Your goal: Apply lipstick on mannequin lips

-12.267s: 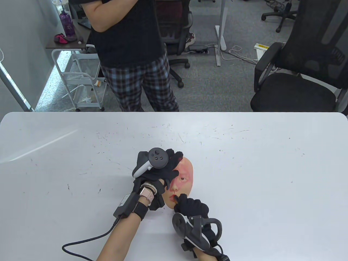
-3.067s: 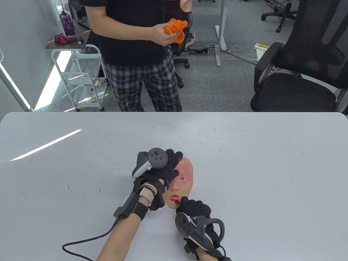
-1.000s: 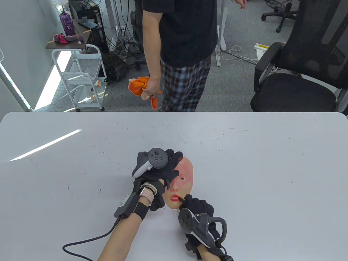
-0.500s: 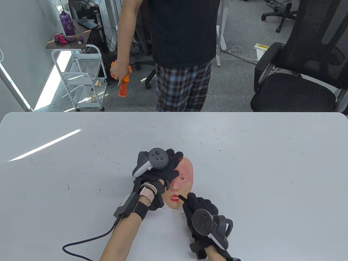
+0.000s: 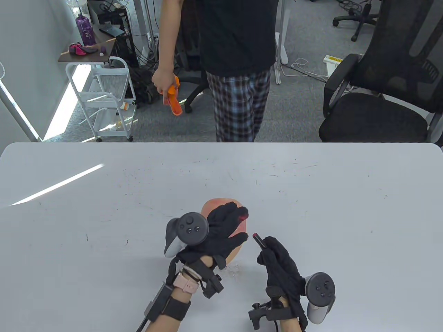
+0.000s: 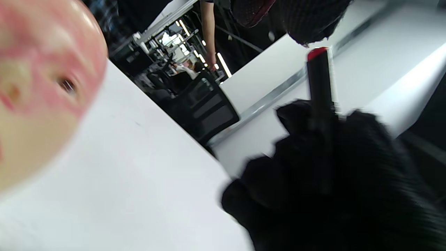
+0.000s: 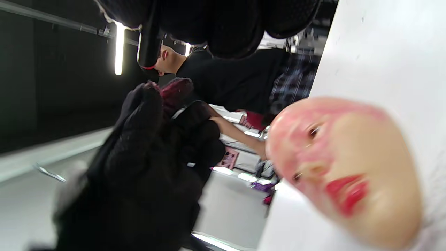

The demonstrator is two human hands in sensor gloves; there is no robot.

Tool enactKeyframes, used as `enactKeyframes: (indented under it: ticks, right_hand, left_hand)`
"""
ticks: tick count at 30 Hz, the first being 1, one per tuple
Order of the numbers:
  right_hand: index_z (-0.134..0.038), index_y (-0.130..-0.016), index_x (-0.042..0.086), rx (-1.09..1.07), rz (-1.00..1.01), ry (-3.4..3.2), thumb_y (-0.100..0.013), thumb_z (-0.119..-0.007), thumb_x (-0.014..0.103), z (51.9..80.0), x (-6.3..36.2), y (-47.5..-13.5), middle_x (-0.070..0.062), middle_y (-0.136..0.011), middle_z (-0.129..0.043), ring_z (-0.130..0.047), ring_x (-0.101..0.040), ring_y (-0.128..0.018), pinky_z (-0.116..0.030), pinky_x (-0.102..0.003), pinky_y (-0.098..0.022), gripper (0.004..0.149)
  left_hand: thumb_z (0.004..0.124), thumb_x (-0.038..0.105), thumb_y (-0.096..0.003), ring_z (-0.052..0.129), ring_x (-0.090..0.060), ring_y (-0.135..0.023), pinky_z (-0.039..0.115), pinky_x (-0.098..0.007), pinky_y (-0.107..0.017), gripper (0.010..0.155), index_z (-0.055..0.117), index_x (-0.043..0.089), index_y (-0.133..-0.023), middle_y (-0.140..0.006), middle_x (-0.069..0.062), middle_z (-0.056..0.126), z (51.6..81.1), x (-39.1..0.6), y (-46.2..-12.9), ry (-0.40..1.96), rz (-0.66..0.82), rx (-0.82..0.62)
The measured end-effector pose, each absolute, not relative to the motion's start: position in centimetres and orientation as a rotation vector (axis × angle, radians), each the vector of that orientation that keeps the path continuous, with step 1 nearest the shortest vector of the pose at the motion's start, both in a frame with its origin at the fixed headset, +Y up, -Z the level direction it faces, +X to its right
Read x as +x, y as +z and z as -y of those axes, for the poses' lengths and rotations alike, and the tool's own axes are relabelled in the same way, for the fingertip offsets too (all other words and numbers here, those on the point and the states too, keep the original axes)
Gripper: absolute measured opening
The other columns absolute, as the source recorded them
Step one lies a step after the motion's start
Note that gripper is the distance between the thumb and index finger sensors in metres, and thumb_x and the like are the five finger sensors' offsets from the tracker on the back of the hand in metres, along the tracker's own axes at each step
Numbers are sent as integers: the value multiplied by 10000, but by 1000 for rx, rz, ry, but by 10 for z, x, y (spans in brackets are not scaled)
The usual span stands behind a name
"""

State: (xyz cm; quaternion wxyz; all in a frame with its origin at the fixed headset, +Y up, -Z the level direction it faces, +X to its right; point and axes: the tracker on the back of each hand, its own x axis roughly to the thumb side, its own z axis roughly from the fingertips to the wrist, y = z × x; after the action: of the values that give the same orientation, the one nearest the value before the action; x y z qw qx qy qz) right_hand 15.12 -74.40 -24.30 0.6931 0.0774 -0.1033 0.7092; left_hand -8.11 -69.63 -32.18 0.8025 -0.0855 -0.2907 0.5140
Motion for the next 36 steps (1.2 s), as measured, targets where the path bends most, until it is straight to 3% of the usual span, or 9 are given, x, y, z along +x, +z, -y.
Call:
enactKeyframes:
  ticks: [3,4,5,6,13,18,19,21,36]
  right_hand:
    - [-729,-928,160,265,104,1415,-484,-707,453,751,144,-247,8,-623,-894,-893,-207,-558,-716,-497,-539,533]
    - [-726,-931,156,284,72,1393,-487,-703,453,753,141,-248,7,-626,-894,-893,-209,-558,-716,-497,-538,535]
    - [-728,-931,151,297,41,1383,-487,-702,452,755,138,-249,4,-626,-896,-894,-211,-557,-716,-498,-536,537]
    - [-719,-934,155,312,4,1380,-491,-693,454,757,134,-249,0,-631,-896,-894,-214,-557,-714,-500,-535,535]
    - [-751,-919,120,340,-61,1598,-496,-658,469,757,123,-250,-63,-638,-920,-902,-266,-541,-699,-528,-519,556]
    - [-678,-985,121,406,-93,1783,-507,-675,404,753,117,-250,-116,-795,-870,-868,-324,-661,-665,-551,-566,556]
    - [-617,-1017,123,437,-138,1806,-516,-669,374,752,114,-250,-131,-858,-818,-831,-344,-718,-638,-558,-589,562]
    - [-589,-1026,127,443,-131,1860,-516,-668,351,751,112,-250,-140,-886,-797,-819,-354,-737,-636,-557,-591,562]
    - [-717,-951,134,357,116,2165,-468,-746,342,747,106,-241,-137,-804,-878,-886,-335,-659,-694,-532,-547,526]
  left_hand:
    - [707,511,-542,236,-430,-1070,321,-572,-799,726,514,208,-1173,-1216,-157,339,718,-73,-306,1344,664,-296]
    - [674,495,-581,233,-384,-1079,313,-528,-824,697,470,195,-1176,-1211,-133,321,721,-70,-304,1379,695,-323]
    - [692,512,-552,246,-430,-1074,329,-572,-800,712,514,214,-1173,-1219,-151,348,726,-65,-301,1425,749,-368]
    - [680,513,-561,227,-424,-1077,320,-568,-803,732,441,214,-1185,-1226,-147,302,728,-63,-299,1453,771,-387]
    - [661,441,-575,460,-426,-1047,480,-559,-765,576,620,224,-1107,-1176,-141,535,745,-70,-297,1539,688,-290]
    - [690,401,-560,490,-422,-1040,499,-557,-758,516,683,219,-1043,-1154,-119,581,755,-74,-300,1654,665,-293]
    - [729,423,-512,549,-474,-1007,541,-601,-708,520,755,245,-1000,-1132,-135,654,756,-75,-300,1657,657,-286]
    - [695,407,-565,452,-410,-1051,480,-546,-769,512,645,213,-1036,-1153,-110,547,754,-74,-299,1649,653,-280]
    - [733,444,-556,604,-363,-976,592,-501,-704,472,642,250,-977,-1066,-81,642,748,-76,-294,1432,601,-122]
